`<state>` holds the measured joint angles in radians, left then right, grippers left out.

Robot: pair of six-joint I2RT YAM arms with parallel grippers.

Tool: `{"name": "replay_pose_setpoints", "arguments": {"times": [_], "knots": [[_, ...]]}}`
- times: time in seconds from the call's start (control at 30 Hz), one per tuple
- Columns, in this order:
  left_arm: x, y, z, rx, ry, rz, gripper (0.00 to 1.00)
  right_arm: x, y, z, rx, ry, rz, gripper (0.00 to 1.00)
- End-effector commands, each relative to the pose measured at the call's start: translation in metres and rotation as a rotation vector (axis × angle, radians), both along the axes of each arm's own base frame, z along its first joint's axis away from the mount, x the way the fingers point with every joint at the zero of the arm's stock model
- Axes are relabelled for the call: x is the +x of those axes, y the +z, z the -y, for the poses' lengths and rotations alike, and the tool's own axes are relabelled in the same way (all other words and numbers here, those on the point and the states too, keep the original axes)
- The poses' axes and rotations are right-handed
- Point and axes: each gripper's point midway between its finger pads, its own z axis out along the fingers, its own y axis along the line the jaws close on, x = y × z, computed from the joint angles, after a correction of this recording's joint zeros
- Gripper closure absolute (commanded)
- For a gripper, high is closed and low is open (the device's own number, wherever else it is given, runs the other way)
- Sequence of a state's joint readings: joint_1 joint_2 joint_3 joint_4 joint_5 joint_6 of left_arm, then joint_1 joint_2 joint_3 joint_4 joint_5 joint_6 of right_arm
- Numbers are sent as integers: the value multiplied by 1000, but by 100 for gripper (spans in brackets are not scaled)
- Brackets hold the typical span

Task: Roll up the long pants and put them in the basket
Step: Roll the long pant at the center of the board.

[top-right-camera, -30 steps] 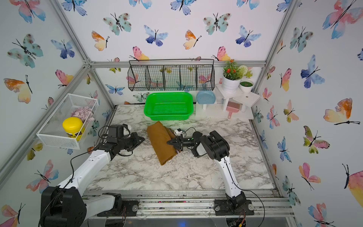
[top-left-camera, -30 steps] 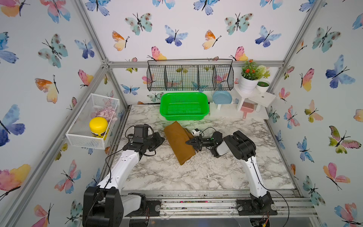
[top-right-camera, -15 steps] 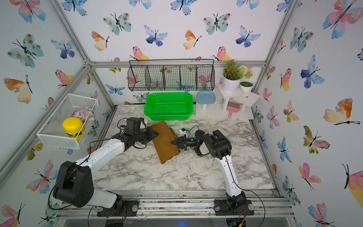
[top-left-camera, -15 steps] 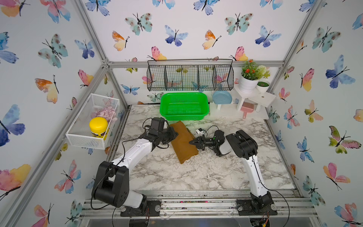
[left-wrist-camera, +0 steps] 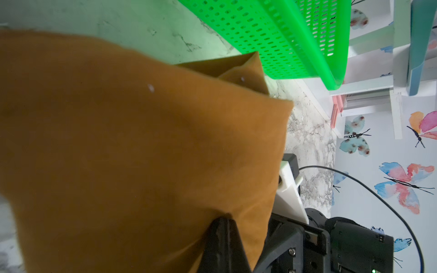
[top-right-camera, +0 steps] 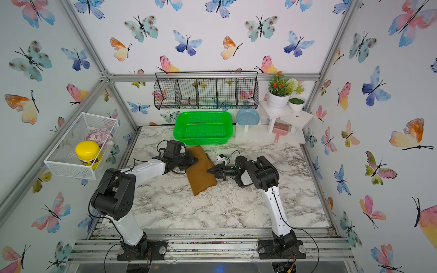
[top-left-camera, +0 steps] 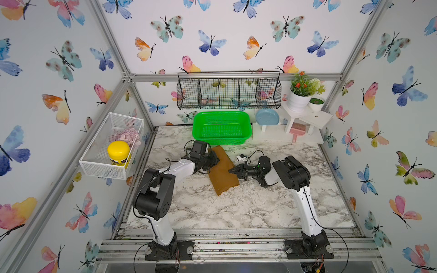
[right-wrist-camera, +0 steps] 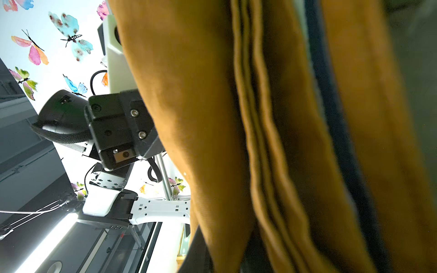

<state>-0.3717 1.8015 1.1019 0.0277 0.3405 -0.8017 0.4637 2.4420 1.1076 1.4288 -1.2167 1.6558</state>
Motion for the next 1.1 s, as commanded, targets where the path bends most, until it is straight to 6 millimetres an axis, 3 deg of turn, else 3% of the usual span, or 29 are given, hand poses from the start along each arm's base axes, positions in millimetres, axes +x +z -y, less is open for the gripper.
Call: {"name": "replay_pose_setpoints", "arguments": {"times": [0.0, 0.13, 0.2, 0.27, 0.37, 0.47, 0.67, 0.8, 1.07], "knots": [[-2, -36, 0, 39, 8, -49, 100, 10, 5, 3, -14, -29, 15, 78], [-10, -59, -2, 39, 14, -89, 100, 21, 9, 5, -185, -44, 83, 67], [-15, -66, -4, 45, 14, -102, 100, 34, 4, 16, -427, -73, 190, 64], [-19, -72, -8, 49, 20, -110, 100, 50, 14, 34, -639, -106, 335, 63], [-25, -78, -11, 46, 21, -123, 100, 68, 50, 50, -671, -205, 418, 63], [-28, -81, -12, 46, 18, -129, 100, 76, 72, 53, -682, -240, 476, 64], [-30, -78, -15, 48, 17, -127, 100, 80, 73, 62, -761, -240, 505, 66], [-29, -79, -16, 47, 19, -129, 100, 69, 92, 40, -632, -188, 518, 67], [-29, -80, -14, 42, 19, -138, 100, 36, 113, -26, -535, -11, 603, 69]]}}
